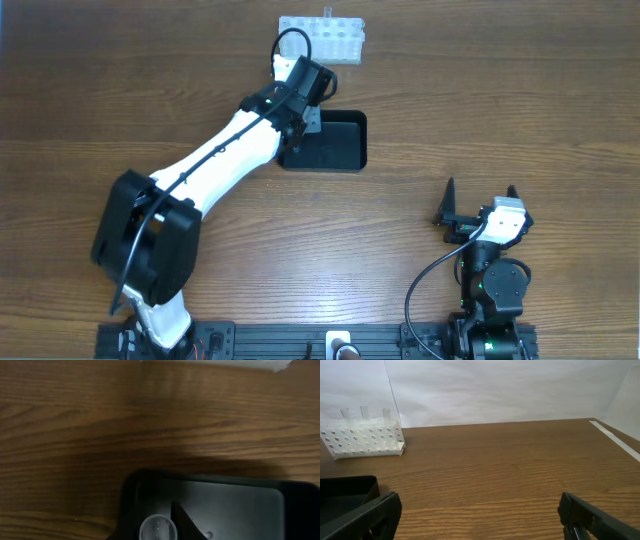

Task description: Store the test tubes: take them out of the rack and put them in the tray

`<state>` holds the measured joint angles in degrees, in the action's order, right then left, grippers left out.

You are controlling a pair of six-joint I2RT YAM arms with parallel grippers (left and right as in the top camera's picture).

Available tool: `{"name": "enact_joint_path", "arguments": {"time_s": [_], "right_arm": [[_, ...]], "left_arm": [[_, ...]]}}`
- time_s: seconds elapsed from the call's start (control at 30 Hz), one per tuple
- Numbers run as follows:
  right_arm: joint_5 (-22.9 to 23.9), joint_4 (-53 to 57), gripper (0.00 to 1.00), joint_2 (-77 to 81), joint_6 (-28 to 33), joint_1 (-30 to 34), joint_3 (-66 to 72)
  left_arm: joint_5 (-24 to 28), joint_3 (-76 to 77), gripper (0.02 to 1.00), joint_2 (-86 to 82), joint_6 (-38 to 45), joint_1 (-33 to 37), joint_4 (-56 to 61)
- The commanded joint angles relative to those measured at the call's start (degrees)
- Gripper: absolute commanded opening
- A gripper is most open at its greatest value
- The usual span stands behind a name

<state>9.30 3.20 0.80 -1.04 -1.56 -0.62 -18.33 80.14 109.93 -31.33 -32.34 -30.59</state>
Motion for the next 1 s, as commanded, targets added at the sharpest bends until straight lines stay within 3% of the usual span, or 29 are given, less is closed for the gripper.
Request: {"name": "enact_joint_path", "arguments": {"time_s": [0.03, 1.0], "right_arm": [[-0.3, 0.2, 0.993, -0.5, 0.3, 0.4, 0.3], [-0.3, 0.2, 0.993, -0.5, 0.3, 0.4, 0.3]], "left_arm": [[-1.7, 0.0, 0.093, 2.5, 1.1, 0.2, 0.3], [-1.7, 0.0, 0.126, 8.3, 1.1, 0.7, 3.0]]}}
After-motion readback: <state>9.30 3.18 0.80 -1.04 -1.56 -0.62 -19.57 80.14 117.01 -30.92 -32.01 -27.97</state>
